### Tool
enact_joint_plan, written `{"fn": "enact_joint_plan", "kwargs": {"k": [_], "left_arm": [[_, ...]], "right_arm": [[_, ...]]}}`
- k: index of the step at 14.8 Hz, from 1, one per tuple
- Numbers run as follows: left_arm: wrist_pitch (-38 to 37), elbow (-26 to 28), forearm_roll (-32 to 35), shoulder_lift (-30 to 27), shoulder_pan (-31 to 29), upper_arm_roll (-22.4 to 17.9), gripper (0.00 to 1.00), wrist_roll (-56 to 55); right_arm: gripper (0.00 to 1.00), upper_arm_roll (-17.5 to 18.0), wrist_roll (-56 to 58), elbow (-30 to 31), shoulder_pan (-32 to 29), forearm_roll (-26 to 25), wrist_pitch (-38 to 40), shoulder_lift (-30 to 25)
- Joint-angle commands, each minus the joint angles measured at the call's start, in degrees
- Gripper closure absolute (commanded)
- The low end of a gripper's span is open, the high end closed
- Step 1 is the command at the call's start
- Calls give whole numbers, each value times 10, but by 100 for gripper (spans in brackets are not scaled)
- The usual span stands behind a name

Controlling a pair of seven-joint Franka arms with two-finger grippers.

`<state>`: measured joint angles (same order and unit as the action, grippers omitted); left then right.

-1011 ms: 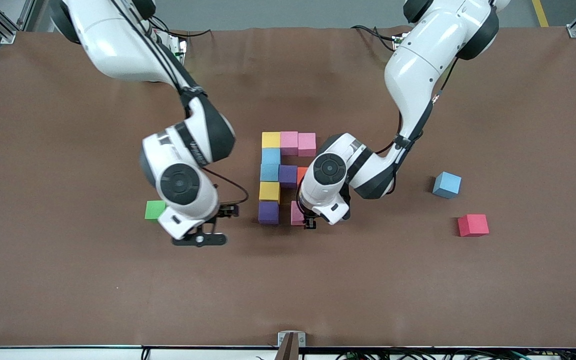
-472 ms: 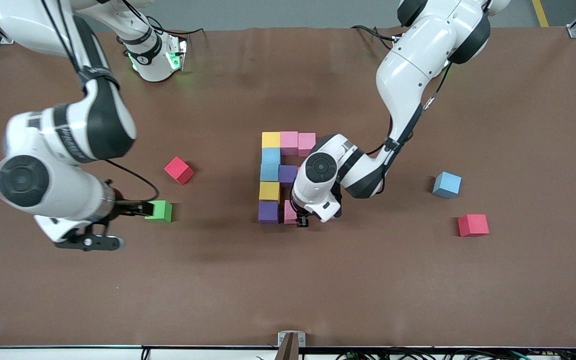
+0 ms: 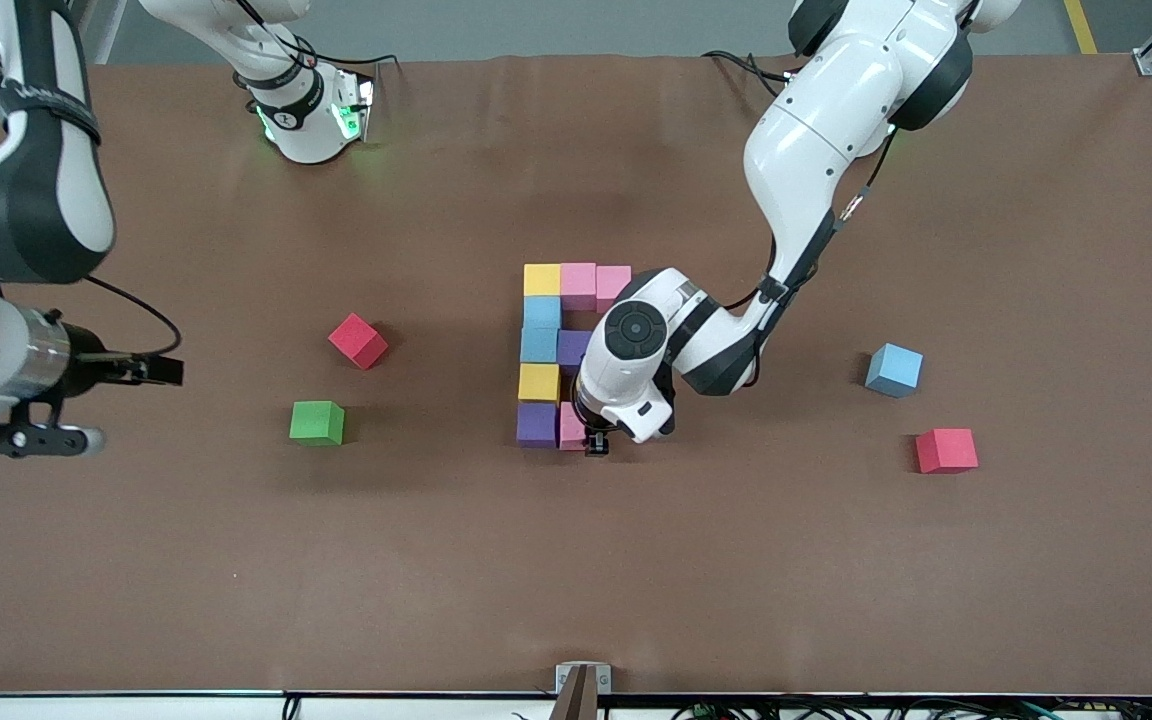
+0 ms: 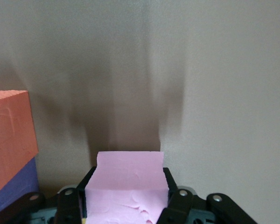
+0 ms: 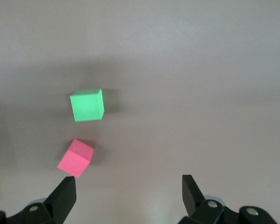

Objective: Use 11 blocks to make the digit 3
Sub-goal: 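Withdraw the right gripper while the left gripper holds the pink cube, then release the light pink cube and lift the left gripper away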

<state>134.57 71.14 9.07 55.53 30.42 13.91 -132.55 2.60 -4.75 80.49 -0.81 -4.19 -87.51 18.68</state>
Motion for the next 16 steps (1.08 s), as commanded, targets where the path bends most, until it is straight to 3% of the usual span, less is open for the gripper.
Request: {"fn": "enact_joint_plan", "kwargs": {"k": [1,7,11,16], "left_arm": [[7,-18,-12,13,16,-13,99,-3],[10,-23,-12,19,16,-17,99,-2],[22,-24,-12,23,16,-17,97,-10],[23,-24,-12,25,16,-18,91,-12]], "right_arm": [[0,9,6,111,-9,8,-29,-88],[0,7,4,127,-9,7,-25,-135],[0,7,5,72,-9,6,25,-135],[0,6,29,35,-9,0,34,-134]]}}
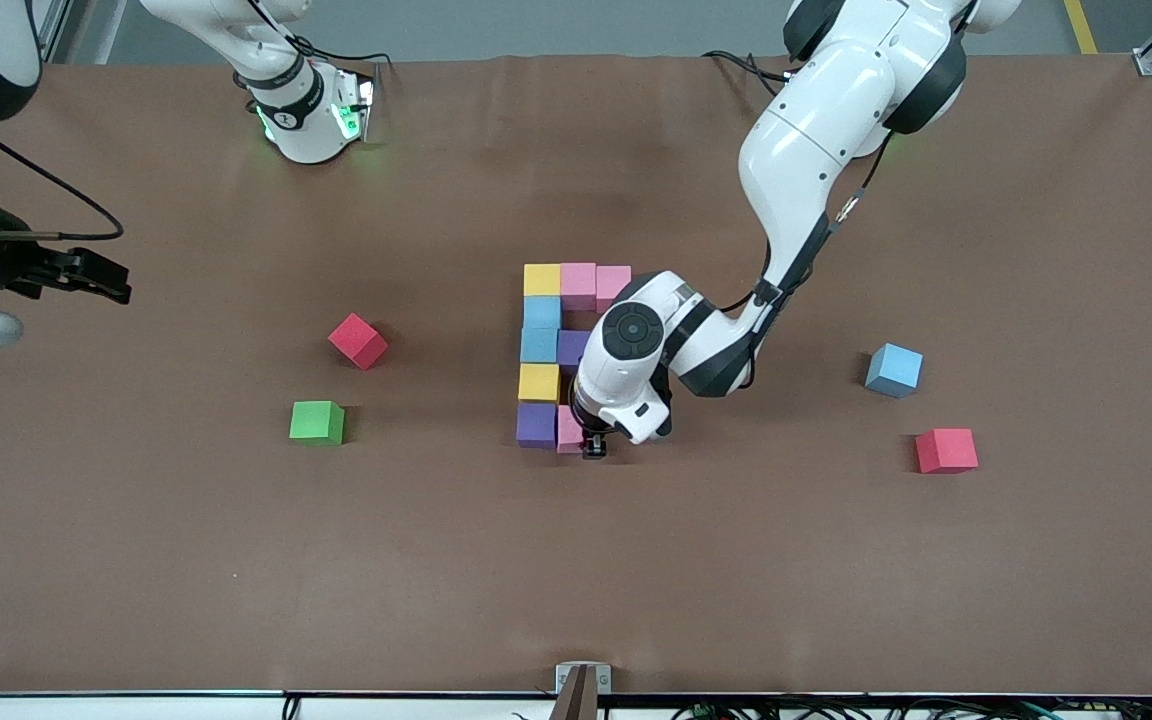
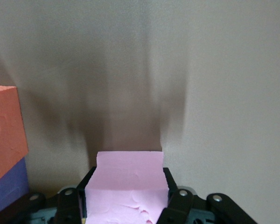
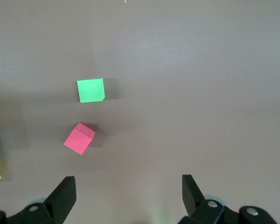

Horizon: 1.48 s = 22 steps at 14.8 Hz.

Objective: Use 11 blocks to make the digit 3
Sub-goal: 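Release the light pink cube and lift the left gripper away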

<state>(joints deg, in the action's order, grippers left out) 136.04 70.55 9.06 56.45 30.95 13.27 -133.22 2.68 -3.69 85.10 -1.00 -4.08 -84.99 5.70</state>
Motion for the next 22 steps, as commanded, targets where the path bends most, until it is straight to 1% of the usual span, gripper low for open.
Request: {"fn": "enact_joint_plan", "kwargs": {"k": [1,3,4,6,7,9,12,14,17,19,22], "left_arm": [[9,-18,-12,17,10,-11,86,-5],[17,-18,-12,17,10,-11,74,-6],[19,-17,-12,17,10,-11,60,-6],[22,-17,-12,17,10,-12,25,-5],[21,-17,-12,16,10,-13,1,-5],[19,-17,-11,14,11,-21,0,-3],[15,-16,-7,9,10,-21,0,1],[-1,-15,-5,3,10,-22,0,8],[-33,-9,-5,-37,1,-14,0,58],[-66,0,-3,-64,0,-14,0,86],[-152,0,-12,-103,-14,-13,0,204]], "right_arm": [[0,5,18,-13,-7,-3,13,-3],[0,5,18,-38,-7,-1,25,-2],[0,5,18,-51,-8,2,27,-2],[0,6,18,-55,-7,5,26,-1],[0,7,18,-56,-4,4,27,1],[0,10,18,-62,-3,7,36,0],[0,8,15,-63,-4,17,73,-1],[0,8,15,-63,-4,23,79,-2],[0,10,16,-63,-4,24,80,-2],[0,11,18,-63,-4,24,82,-2],[0,8,26,-62,-6,24,79,-5]]}}
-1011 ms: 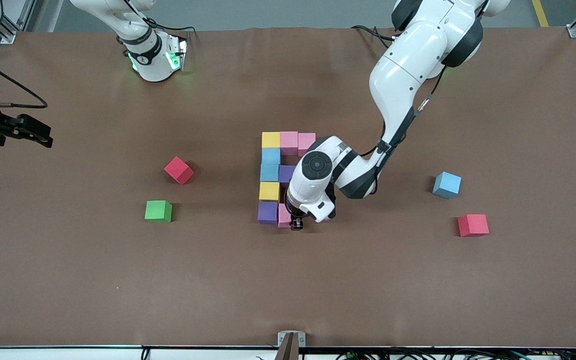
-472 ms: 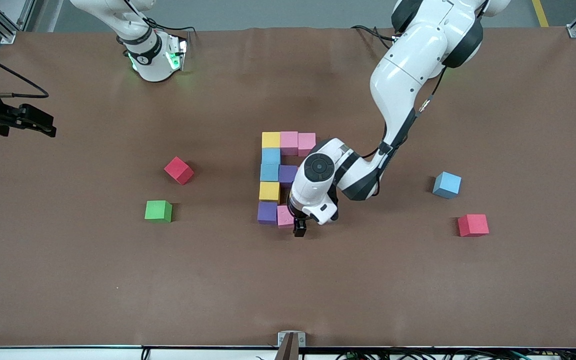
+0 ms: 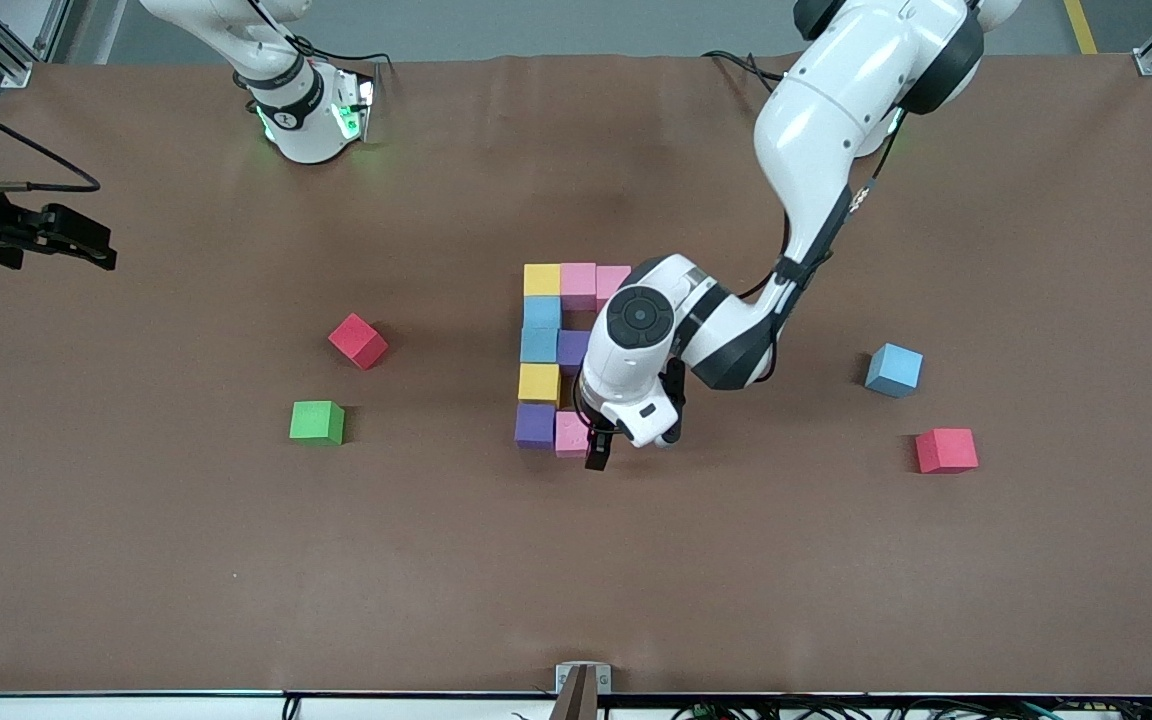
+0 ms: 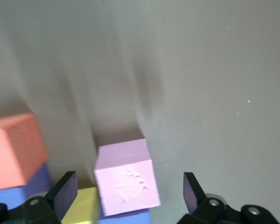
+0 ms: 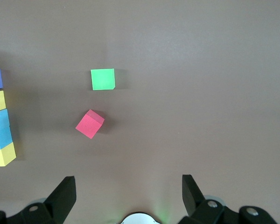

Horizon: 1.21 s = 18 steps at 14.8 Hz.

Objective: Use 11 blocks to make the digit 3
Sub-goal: 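Release the light pink cube and lift the left gripper away, then move the left gripper to the red cube and grasp it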

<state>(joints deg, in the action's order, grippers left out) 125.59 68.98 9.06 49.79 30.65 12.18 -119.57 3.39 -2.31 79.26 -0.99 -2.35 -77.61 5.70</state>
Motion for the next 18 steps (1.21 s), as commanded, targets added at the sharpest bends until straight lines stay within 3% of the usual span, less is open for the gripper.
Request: {"fn": "enact_joint_plan", "kwargs": {"k": [1,4,9,12,18], "left_arm": [[-72,17,-11,-45,-23,-2,0,94],[-119,51,-12,-93,-66,-2,0,214],[-119,171,-12,-182,-172,-1,0,435],[-119,204,-10,-196,-228,-1,0,515],[-100,244,-4,-205,-349,-2,0,788]], "right_arm": [[0,0,29,-2,-8,7,2,-5],[0,-2,53,1,-19,8,-4,-5],[0,-2,54,8,-21,9,-6,-12],[0,-2,53,12,-15,9,-6,-13],[0,-8,54,17,-2,9,-17,-17]]}}
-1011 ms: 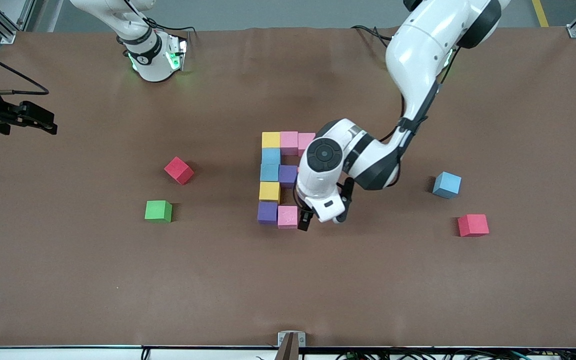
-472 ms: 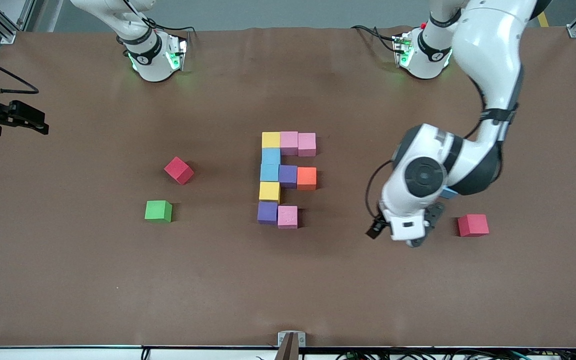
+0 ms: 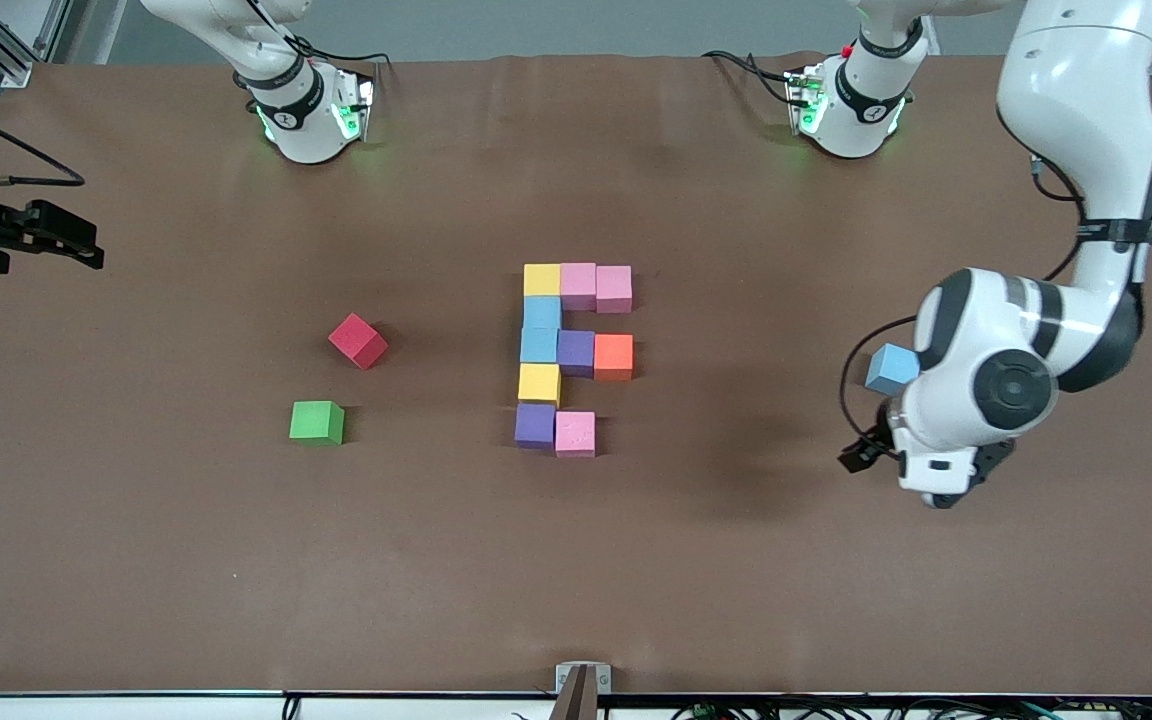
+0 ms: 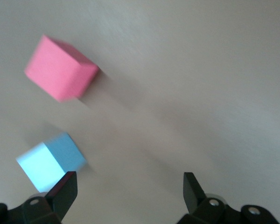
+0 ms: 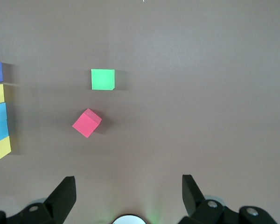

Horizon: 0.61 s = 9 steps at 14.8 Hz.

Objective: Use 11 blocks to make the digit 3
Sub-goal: 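Move the left gripper to the red cube and grasp it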

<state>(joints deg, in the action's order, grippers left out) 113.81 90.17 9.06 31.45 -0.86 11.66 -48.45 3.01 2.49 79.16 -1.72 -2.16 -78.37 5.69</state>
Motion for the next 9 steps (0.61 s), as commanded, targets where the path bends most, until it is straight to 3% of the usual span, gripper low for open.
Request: {"fn": "enact_joint_plan", "kwargs": {"k": [1,4,9], "left_arm": [[25,34,-4,-18,-42,3,0,106],[63,55,-5,-10,-81,3,0,205],[77,55,-5,6,-92,2,0,327]], "right_arm": [[0,-5,6,18,8,8,-9,-17],[0,-13,5,18,17,8,-9,-17],[0,-19,6,22,14,9,-17,-20]]}}
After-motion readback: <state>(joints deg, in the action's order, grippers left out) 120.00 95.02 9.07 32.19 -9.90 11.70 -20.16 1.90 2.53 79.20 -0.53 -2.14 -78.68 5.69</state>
